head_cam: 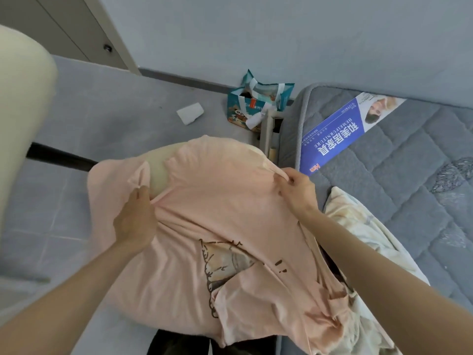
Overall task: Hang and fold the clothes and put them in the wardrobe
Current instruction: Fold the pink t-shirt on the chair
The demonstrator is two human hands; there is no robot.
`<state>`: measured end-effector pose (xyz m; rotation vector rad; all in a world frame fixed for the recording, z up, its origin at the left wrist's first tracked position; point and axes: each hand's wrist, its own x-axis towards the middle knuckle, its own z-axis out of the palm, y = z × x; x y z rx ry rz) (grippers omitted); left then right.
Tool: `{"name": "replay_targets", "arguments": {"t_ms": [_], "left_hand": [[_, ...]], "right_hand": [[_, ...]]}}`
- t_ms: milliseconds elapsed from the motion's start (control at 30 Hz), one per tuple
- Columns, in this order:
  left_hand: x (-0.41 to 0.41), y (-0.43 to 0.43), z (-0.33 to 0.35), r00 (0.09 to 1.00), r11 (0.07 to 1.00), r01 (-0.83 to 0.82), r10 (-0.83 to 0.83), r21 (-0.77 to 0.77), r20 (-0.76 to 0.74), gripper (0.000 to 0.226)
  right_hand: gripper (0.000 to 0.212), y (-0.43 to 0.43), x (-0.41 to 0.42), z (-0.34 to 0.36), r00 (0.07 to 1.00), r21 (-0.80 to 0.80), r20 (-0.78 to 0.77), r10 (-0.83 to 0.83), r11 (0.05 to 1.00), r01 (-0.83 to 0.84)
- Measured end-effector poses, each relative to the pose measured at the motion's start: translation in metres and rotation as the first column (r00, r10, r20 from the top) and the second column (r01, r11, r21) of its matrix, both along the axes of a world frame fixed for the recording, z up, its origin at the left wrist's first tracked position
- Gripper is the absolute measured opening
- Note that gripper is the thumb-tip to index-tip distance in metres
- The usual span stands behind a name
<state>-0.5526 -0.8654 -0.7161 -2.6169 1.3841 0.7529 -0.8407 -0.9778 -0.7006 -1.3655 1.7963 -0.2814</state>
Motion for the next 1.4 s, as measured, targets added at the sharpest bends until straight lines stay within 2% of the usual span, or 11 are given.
{"name": "replay_targets", "arguments": {"t_ms": [200, 333, 467, 567, 633, 733, 767, 900, 1067, 1233, 1400], "left_hand": [[0.008, 0.009, 0.006, 0.991, 0.978, -0.133, 0.126, 0.163, 0.053, 0.036], [-0.003, -0.018, 0.0, 0.998, 0.996, -0.064, 0.063, 0.054, 0.022, 0.046], [-0.01, -0.049, -0.012, 0.897, 0.91, -0.415, 0.412, 0.018, -0.159, 0.062], [-0.005, -0.057, -0.023, 0.762, 0.785, -0.619, 0.594, -0.023, -0.257, 0.059], [0.0, -0.055, -0.029, 0.719, 0.752, -0.656, 0.599, -0.062, -0.352, 0.045], [0.006, -0.049, -0.026, 0.746, 0.798, -0.589, 0.475, -0.129, -0.466, 0.007], [0.008, -0.047, -0.022, 0.754, 0.805, -0.571, 0.438, -0.16, -0.489, 0.017], [0.01, -0.038, 0.001, 0.81, 0.791, -0.484, 0.242, -0.374, -0.535, 0.021], [-0.003, 0.008, 0.025, 0.88, 0.807, -0.217, -0.082, -0.55, -0.467, 0.025], [-0.026, 0.069, 0.016, 0.82, 0.922, 0.27, -0.371, -0.277, -0.436, 0.033], [-0.039, 0.07, 0.015, 0.886, 0.912, 0.247, -0.35, -0.328, -0.303, 0.031]], "right_hand": [[0.027, -0.014, 0.049, -0.002, 0.915, 0.086, -0.26, 0.31, 0.951, -0.298], [0.042, -0.028, 0.077, -0.006, 0.804, 0.001, -0.457, 0.38, 0.904, -0.427], [0.049, -0.046, 0.11, -0.017, 0.842, 0.096, -0.27, 0.466, 0.884, -0.458], [0.056, -0.055, 0.131, -0.024, 0.948, 0.16, -0.106, 0.302, 0.946, -0.283], [0.053, -0.06, 0.141, -0.026, 0.98, 0.229, -0.007, 0.2, 0.954, -0.193], [0.016, -0.064, 0.149, -0.024, 0.952, 0.254, -0.097, 0.291, 0.932, -0.259], [0.004, -0.065, 0.149, -0.021, 0.953, 0.245, -0.082, 0.291, 0.933, -0.264], [0.019, -0.059, 0.137, -0.005, 0.974, 0.126, 0.185, 0.134, 0.979, -0.159], [0.012, -0.019, 0.078, 0.011, 0.941, -0.084, 0.153, 0.303, 0.952, -0.293], [0.048, 0.034, 0.021, 0.001, 0.893, 0.01, -0.19, 0.409, 0.91, -0.415], [0.039, 0.066, 0.017, -0.002, 0.945, -0.101, -0.1, 0.312, 0.942, -0.322]]}}
